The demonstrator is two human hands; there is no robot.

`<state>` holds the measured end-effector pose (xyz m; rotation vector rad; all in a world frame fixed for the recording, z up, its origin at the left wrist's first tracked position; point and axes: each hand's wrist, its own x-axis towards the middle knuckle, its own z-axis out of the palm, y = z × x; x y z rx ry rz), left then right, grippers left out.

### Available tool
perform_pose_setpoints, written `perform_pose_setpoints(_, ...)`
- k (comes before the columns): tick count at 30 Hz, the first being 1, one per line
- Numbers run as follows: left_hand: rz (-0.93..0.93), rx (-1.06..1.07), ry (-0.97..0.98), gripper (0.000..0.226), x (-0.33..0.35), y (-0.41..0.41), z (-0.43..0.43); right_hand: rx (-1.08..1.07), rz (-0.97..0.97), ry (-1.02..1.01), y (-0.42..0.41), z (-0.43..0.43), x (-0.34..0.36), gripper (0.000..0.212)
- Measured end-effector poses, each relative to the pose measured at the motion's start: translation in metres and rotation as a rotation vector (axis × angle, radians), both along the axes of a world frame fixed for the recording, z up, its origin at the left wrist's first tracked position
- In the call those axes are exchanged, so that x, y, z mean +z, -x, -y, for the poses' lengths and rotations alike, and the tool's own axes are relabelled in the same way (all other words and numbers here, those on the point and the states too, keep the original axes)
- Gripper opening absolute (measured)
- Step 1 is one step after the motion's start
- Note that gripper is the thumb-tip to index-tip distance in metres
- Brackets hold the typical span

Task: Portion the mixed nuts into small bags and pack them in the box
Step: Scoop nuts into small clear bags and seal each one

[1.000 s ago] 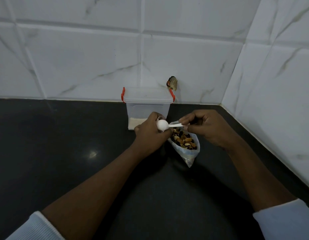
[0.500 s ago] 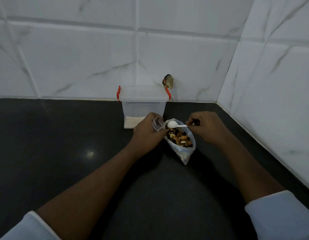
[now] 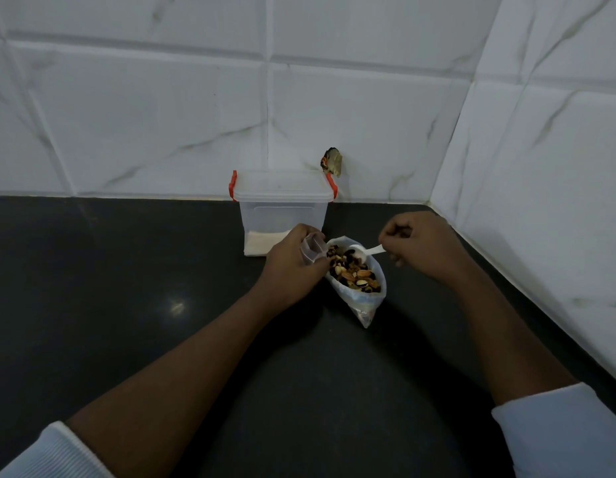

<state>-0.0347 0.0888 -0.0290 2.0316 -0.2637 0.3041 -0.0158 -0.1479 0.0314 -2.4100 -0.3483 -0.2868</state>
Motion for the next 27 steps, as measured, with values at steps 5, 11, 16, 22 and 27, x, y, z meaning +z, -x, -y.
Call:
perform_pose_setpoints(5,0.006,0.008,-0.001,0.032,0.001,0.0,0.0,0.074,0.103,0.024,0.003,0.004,0.006,0.014)
perform_pose_setpoints(11,0.003,0.012,-0.011,0.032,0.0,0.0,0.001,0.053,0.067,0.33,0.0,0.0,-0.002,0.014)
perform_pose_setpoints(16,0.006,0.023,-0.031,0.033,0.001,0.001,0.0,0.006,0.129,0.299,-0.001,0.002,0.0,0.014)
perform_pose_setpoints(22,-0.002,0.031,-0.061,0.035,0.002,0.001,0.002,0.043,0.044,0.282,0.001,-0.004,-0.002,0.013)
perform_pose_setpoints(27,0.004,0.041,-0.074,0.036,0.002,0.001,0.002,0.029,-0.077,-0.013,0.001,-0.004,-0.001,0.012)
